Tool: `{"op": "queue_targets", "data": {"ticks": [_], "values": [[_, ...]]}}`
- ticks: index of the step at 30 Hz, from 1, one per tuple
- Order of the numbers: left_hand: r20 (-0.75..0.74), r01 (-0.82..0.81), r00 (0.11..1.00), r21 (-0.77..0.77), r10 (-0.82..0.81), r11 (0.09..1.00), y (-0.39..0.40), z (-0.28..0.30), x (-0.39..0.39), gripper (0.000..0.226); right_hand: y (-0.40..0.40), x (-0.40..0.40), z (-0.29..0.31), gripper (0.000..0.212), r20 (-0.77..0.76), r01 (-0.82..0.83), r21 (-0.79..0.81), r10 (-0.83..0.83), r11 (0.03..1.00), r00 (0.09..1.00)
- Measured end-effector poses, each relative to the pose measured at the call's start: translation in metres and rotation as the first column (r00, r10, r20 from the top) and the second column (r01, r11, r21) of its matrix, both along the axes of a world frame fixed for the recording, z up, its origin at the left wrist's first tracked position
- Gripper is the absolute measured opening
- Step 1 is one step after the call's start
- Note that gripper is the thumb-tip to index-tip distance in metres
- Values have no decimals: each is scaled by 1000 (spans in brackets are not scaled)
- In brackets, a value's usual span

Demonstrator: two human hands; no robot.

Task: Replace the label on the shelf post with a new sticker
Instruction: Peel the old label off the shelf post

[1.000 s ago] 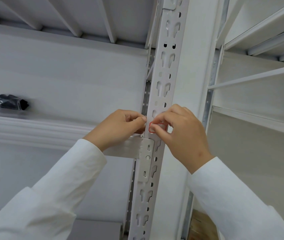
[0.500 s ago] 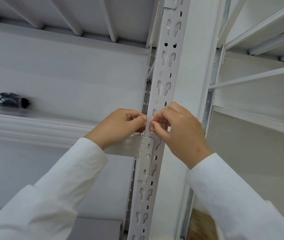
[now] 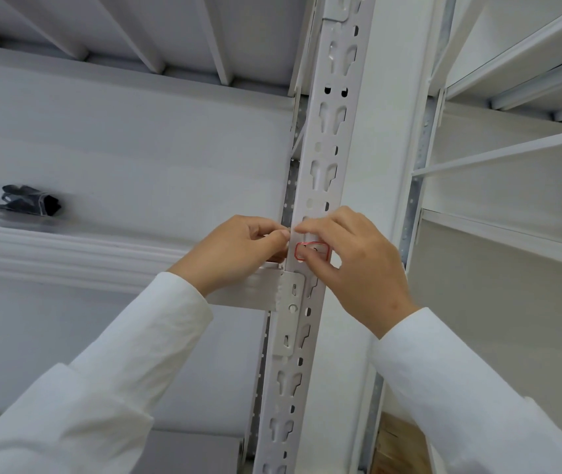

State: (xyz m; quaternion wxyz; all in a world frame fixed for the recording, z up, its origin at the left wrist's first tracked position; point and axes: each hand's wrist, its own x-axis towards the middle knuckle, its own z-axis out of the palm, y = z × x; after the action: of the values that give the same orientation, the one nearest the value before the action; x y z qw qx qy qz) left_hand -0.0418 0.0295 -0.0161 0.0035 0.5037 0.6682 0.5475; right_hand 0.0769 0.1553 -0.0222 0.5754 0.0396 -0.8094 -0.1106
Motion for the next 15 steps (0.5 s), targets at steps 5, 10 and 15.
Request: {"op": "queue_targets", "data": {"ticks": [5, 10, 15], "values": [[-2, 0, 1000, 4, 0, 1000, -1, 0, 1, 24, 3, -2, 2, 4, -34, -8, 50, 9, 999, 999], [-4, -6, 1000, 8, 6, 1000, -1, 0, 2, 23, 3, -9, 3, 9, -34, 21, 102, -18, 995, 999], [0, -3, 1000, 9, 3, 1000, -1, 1, 3, 23, 8, -14, 0, 12, -54, 62, 180, -53, 982, 997]]}}
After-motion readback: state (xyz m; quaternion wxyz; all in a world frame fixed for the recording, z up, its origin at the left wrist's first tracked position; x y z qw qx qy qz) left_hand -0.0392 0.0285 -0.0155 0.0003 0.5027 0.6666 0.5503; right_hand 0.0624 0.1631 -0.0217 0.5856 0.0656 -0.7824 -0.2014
